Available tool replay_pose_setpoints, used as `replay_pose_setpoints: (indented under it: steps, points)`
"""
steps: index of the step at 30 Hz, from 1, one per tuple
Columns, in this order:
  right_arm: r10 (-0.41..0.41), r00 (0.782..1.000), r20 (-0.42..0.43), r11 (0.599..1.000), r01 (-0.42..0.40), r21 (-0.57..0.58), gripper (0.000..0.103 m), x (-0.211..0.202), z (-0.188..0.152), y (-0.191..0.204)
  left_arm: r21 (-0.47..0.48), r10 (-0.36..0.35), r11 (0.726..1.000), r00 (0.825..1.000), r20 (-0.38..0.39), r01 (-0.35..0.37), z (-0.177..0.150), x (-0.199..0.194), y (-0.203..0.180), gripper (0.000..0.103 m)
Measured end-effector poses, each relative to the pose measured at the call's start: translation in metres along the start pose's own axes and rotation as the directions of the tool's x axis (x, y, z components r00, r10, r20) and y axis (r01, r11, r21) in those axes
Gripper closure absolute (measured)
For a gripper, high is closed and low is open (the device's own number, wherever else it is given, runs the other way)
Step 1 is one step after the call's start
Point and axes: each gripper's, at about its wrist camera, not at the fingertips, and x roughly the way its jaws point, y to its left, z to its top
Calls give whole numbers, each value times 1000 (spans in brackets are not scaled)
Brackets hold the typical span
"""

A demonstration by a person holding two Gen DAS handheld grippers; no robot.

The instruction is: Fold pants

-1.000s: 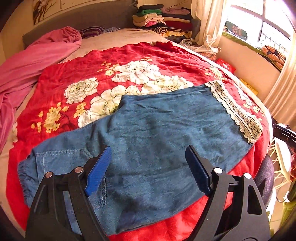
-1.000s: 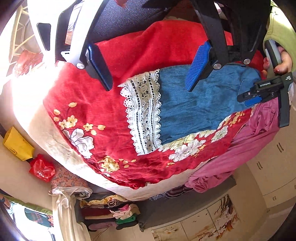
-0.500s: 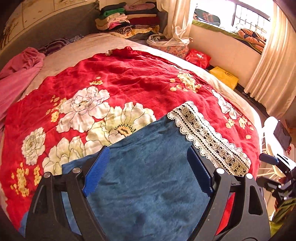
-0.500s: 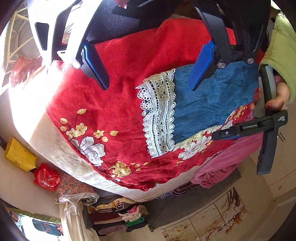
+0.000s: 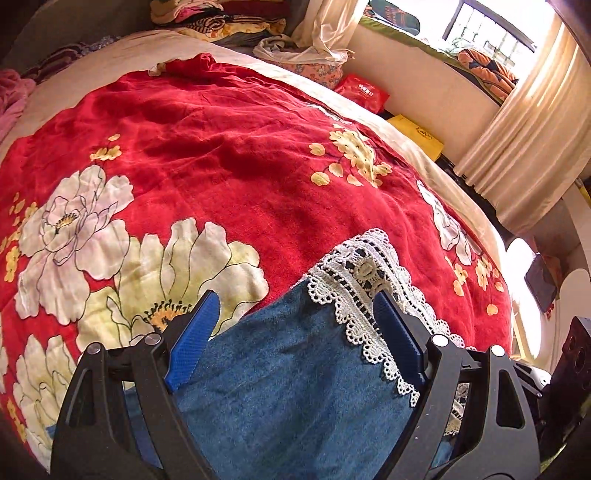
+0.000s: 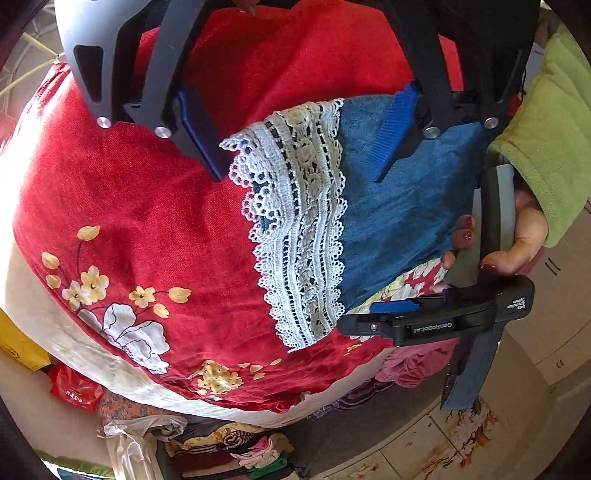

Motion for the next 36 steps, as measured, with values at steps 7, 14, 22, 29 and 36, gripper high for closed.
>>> replay_pose_setpoints:
  steps: [7, 14, 22, 29, 36]
  points:
    - [35, 999, 5, 999, -35, 26, 50, 7, 4, -7, 38, -114, 992, 992, -57, 117, 6, 27, -1, 38]
    - [28, 999, 16, 999, -29, 44, 65, 5, 4, -6, 40, -218, 975, 975, -46, 220, 3, 29, -3, 60]
    - [7, 1000, -4, 1000, -6, 6, 65, 19, 4, 1, 57, -186, 980, 982, -38, 188, 1, 33, -11, 60]
    - [35, 999, 34, 999, -35, 0, 87, -1, 5, 8, 38, -227, 973, 974, 14, 226, -1, 15, -5, 85]
    - [108, 991, 79, 986, -96, -137, 87, -22, 14, 69, 10, -302, 952, 938, 168, 305, -7, -48, 13, 85]
